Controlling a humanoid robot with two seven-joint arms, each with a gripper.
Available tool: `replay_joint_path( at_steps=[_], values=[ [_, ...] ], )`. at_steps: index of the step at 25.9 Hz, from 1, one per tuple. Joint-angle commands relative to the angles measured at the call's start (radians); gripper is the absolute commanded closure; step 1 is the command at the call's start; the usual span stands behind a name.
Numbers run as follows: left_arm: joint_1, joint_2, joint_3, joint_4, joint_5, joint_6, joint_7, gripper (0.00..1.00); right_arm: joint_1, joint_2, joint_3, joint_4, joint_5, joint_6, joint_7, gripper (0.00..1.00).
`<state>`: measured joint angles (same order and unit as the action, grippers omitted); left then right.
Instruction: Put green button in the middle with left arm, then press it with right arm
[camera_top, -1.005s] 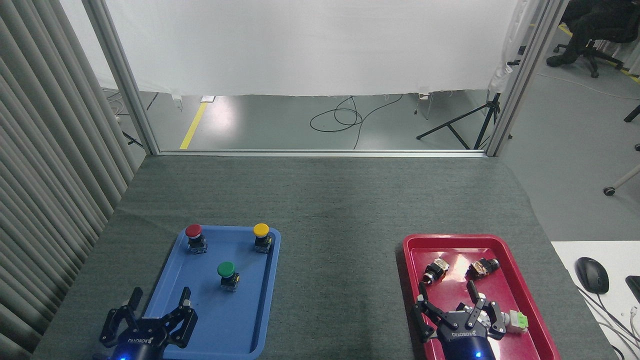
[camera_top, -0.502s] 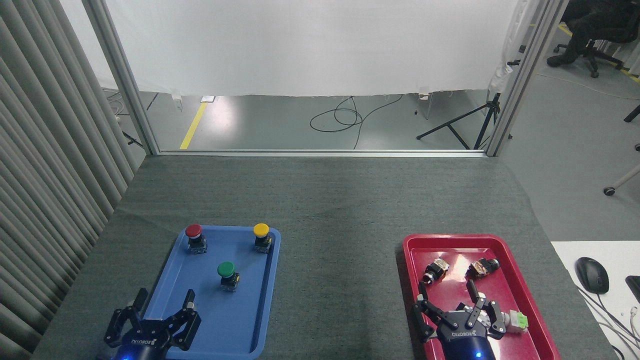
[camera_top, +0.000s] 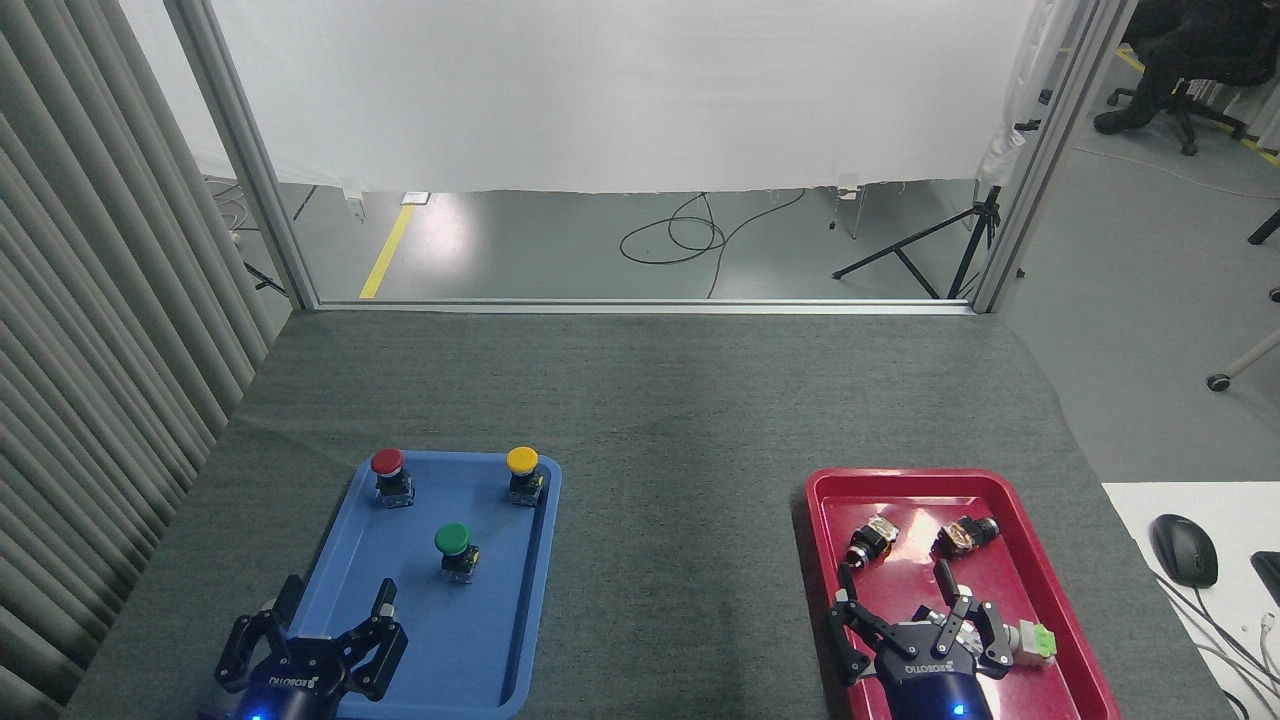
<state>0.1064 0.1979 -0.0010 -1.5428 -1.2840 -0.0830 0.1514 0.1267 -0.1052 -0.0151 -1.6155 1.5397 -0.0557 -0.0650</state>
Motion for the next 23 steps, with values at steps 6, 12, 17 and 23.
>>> replay_joint_path(
  at_steps=[6, 12, 17, 23],
  values=[
    [-0.004, 0.0, -0.001, 0.009, 0.0, -0.007, -0.004, 0.01, 0.021, 0.001, 0.007, -0.003, -0.004, 0.002, -0.003, 0.0],
    [-0.013, 0.0, -0.002, 0.026, 0.0, -0.009, -0.006, 0.01, 0.025, 0.001, 0.009, -0.003, -0.004, 0.0, -0.003, 0.0],
    [-0.016, 0.0, -0.008, 0.026, 0.0, -0.009, -0.006, 0.01, 0.016, -0.001, 0.007, -0.001, -0.004, -0.003, -0.004, 0.0],
    [-0.094, -0.002, -0.109, 0.147, -0.001, -0.006, -0.01, 0.01, 0.014, -0.005, 0.006, 0.0, -0.004, -0.004, -0.003, 0.0]
  ],
)
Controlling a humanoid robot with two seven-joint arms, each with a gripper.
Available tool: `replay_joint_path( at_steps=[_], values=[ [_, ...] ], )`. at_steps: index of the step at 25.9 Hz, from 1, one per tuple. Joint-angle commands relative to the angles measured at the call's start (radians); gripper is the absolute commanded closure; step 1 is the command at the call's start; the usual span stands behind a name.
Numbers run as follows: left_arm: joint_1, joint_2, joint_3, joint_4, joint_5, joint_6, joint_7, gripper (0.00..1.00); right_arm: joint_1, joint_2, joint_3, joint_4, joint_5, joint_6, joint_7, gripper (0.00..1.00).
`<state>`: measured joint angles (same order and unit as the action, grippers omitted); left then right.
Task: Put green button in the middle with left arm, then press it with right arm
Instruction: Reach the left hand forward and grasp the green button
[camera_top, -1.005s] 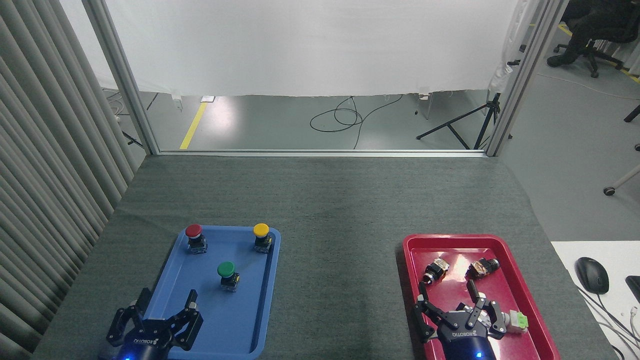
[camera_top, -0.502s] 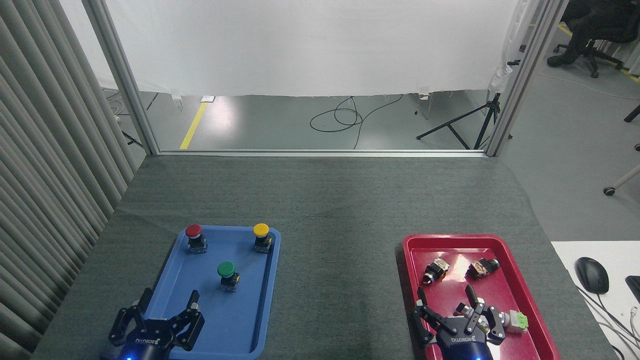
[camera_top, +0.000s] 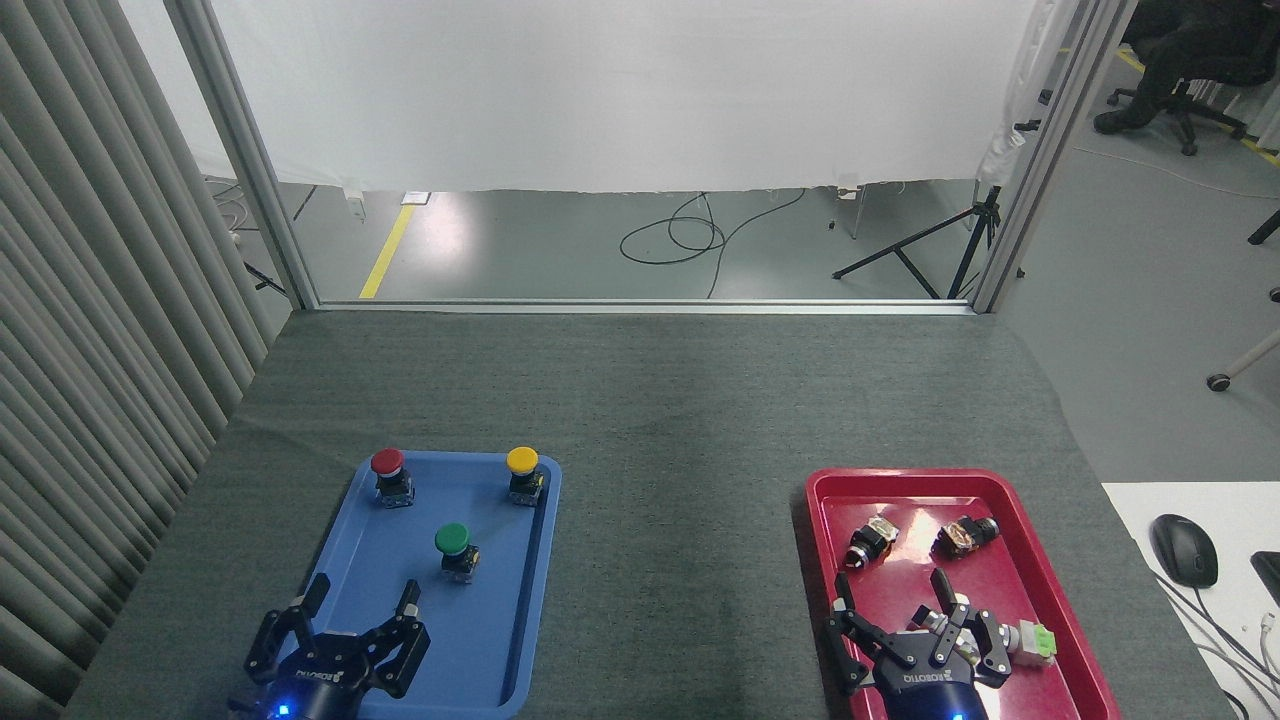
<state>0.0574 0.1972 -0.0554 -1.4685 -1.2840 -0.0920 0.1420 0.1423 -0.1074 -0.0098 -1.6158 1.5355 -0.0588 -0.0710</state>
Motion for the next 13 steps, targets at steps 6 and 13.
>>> replay_joint_path(
  at_steps=[6, 13],
  values=[
    [-0.151, -0.002, -0.109, 0.237, -0.001, 0.003, -0.002, 0.01, -0.012, -0.003, 0.002, 0.002, 0.0, 0.001, 0.004, 0.0],
    [-0.261, -0.028, -0.139, 0.395, -0.001, 0.002, -0.002, 0.01, -0.015, 0.0, 0.001, 0.004, 0.002, -0.001, 0.004, 0.0]
  ],
)
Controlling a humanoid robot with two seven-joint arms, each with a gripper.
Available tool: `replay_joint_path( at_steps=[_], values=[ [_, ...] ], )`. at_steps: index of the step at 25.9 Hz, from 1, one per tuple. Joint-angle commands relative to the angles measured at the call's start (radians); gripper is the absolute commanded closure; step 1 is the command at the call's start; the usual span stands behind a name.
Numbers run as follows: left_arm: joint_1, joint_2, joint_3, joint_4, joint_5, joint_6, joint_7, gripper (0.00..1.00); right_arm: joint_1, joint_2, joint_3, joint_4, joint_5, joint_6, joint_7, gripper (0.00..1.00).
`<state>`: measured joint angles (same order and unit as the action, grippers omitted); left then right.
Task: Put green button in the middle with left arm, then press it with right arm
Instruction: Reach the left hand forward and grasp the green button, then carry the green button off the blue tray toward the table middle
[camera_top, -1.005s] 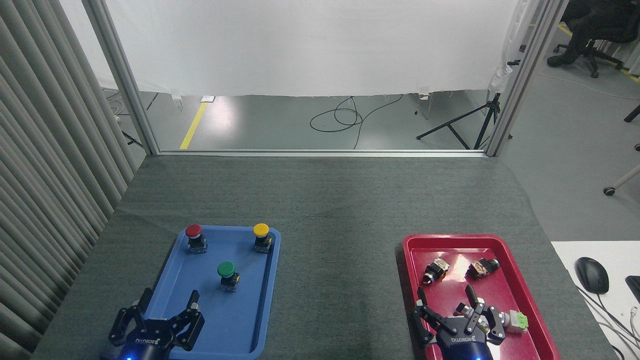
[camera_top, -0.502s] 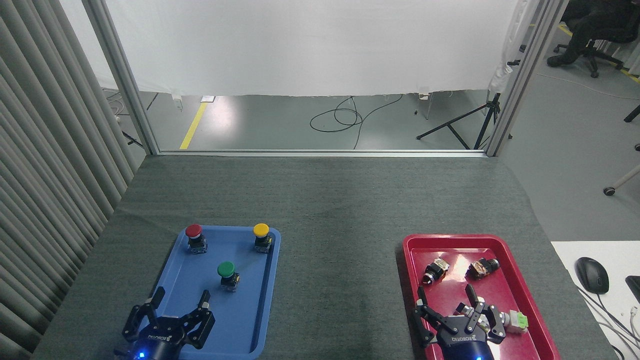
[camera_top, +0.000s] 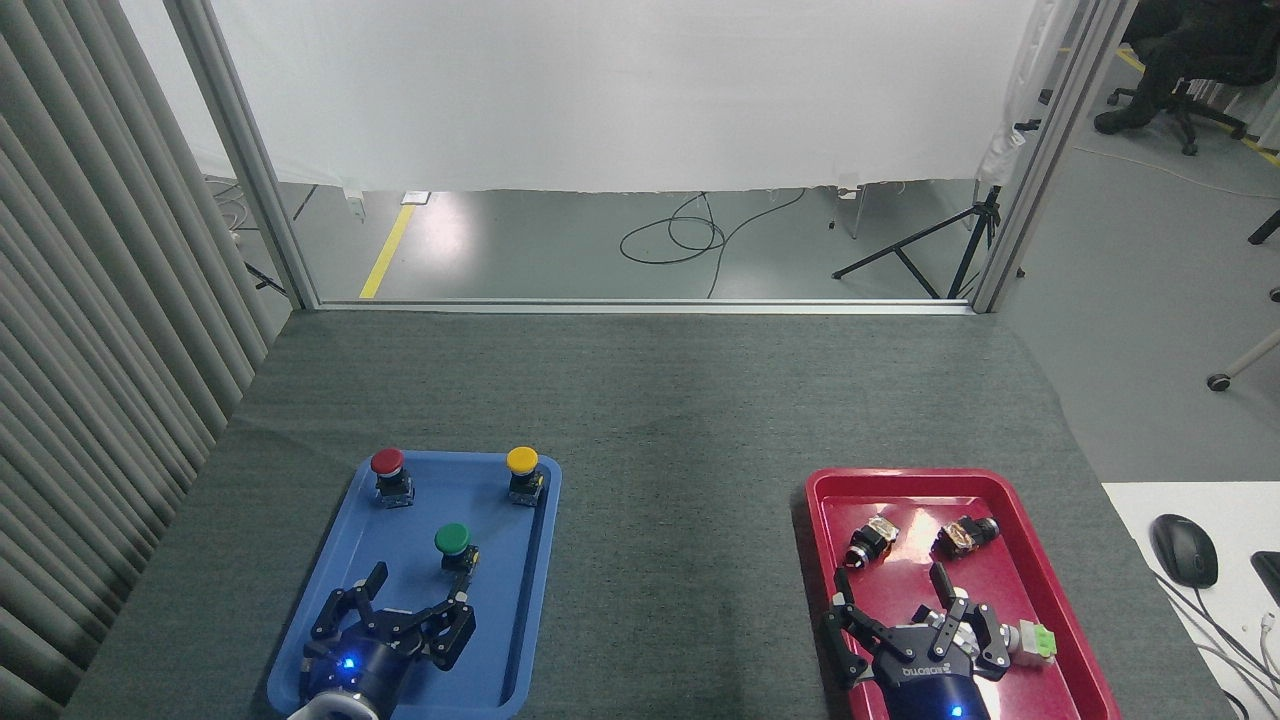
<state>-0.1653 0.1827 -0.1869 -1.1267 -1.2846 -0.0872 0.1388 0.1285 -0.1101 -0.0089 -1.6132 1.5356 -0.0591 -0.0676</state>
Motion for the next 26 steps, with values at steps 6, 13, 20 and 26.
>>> replay_joint_path(
  at_steps=[6, 13, 20, 26],
  values=[
    [-0.062, -0.049, -0.026, 0.065, -0.001, -0.003, 0.001, 0.01, -0.001, 0.006, -0.003, 0.009, 0.003, -0.022, 0.0, 0.0],
    [-0.085, -0.06, -0.028, 0.088, -0.001, 0.003, 0.001, 0.16, -0.003, 0.012, -0.002, 0.01, 0.008, -0.024, 0.0, 0.0],
    [-0.097, -0.074, -0.028, 0.117, -0.001, -0.005, 0.004, 0.44, -0.009, 0.015, -0.002, 0.01, 0.009, -0.03, 0.0, 0.0],
    [-0.097, -0.069, -0.031, 0.117, -0.007, -0.054, 0.004, 0.76, -0.013, 0.015, -0.002, 0.015, 0.009, -0.03, 0.0, 0.0]
  ],
)
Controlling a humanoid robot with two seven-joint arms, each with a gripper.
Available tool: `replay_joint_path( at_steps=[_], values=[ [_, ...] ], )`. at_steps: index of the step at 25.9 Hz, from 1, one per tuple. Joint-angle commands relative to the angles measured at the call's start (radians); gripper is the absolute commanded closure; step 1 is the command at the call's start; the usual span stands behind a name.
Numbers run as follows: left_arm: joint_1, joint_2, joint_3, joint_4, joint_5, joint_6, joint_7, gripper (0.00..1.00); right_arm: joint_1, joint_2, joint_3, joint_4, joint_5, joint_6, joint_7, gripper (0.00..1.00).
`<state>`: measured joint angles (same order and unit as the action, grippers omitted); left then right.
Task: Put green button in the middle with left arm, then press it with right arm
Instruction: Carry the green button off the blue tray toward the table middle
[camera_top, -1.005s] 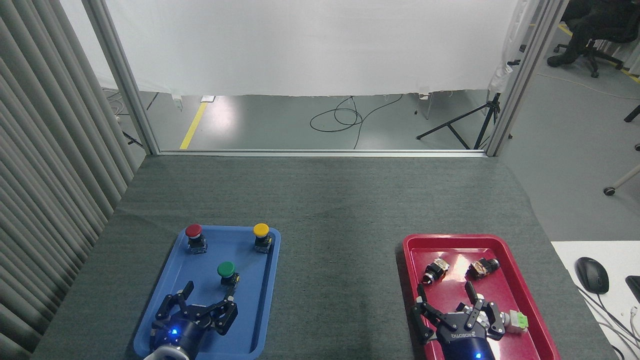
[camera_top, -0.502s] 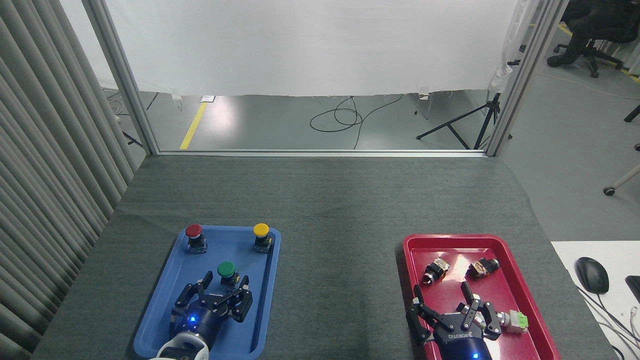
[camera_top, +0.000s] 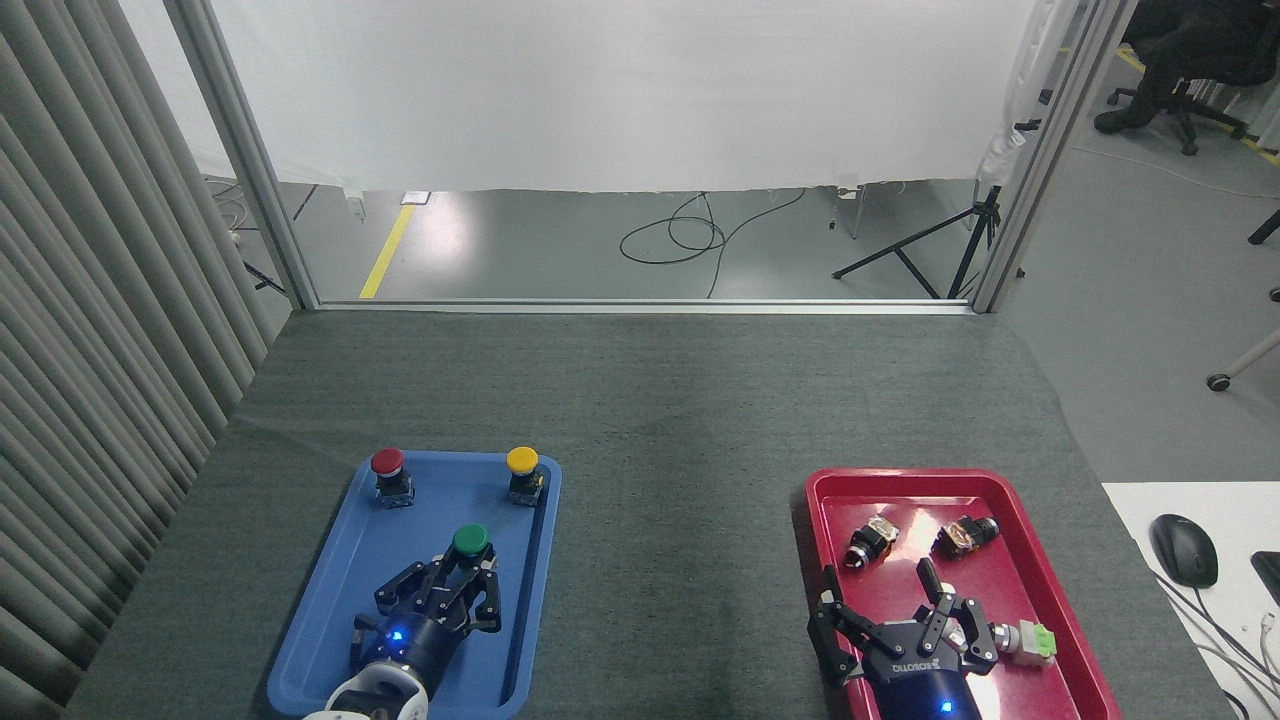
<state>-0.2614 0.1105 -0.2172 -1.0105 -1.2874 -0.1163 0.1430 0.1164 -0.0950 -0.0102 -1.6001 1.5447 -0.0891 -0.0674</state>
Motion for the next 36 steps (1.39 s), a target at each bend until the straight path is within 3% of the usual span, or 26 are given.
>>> replay_joint_path(
  at_steps=[1, 4, 8, 13, 20, 24, 28, 33, 35, 36],
  values=[
    [-0.001, 0.005, -0.001, 0.001, -0.006, -0.036, 0.0, 0.79, -0.001, 0.0, -0.001, 0.003, 0.0, -0.001, 0.0, 0.0],
    [0.001, 0.008, -0.001, -0.005, -0.009, -0.08, 0.0, 0.91, -0.003, -0.002, -0.001, 0.003, 0.0, -0.001, 0.0, 0.0],
    [-0.007, 0.0, -0.008, -0.026, -0.02, -0.148, 0.016, 0.93, -0.003, -0.005, -0.002, 0.005, 0.0, 0.0, 0.0, 0.0],
    [-0.093, -0.025, -0.202, -0.06, -0.032, -0.154, 0.012, 0.96, -0.003, -0.006, -0.002, 0.005, 0.0, 0.002, 0.0, 0.0],
    [-0.151, -0.129, -0.369, 0.043, -0.038, -0.167, 0.004, 0.96, -0.003, 0.0, -0.004, 0.006, 0.0, 0.003, 0.001, 0.0],
    [-0.167, -0.196, -0.375, 0.127, -0.053, -0.166, 0.004, 0.96, -0.003, 0.0, -0.004, 0.014, 0.0, 0.005, 0.001, 0.0],
    [-0.174, -0.218, -0.375, 0.158, -0.089, -0.164, 0.004, 0.95, -0.003, 0.0, -0.002, 0.022, 0.0, 0.006, 0.001, 0.0],
    [-0.18, -0.226, -0.375, 0.187, -0.093, -0.155, 0.006, 0.9, -0.02, 0.001, 0.003, 0.028, 0.0, 0.009, 0.0, 0.0],
    [-0.179, -0.222, -0.373, 0.193, -0.092, -0.144, 0.006, 0.8, -0.038, 0.003, 0.004, 0.054, 0.0, 0.008, 0.0, 0.0],
    [-0.179, -0.222, -0.373, 0.193, -0.092, -0.135, 0.009, 0.65, -0.046, 0.006, 0.006, 0.068, 0.002, 0.008, 0.0, 0.0]
  ],
)
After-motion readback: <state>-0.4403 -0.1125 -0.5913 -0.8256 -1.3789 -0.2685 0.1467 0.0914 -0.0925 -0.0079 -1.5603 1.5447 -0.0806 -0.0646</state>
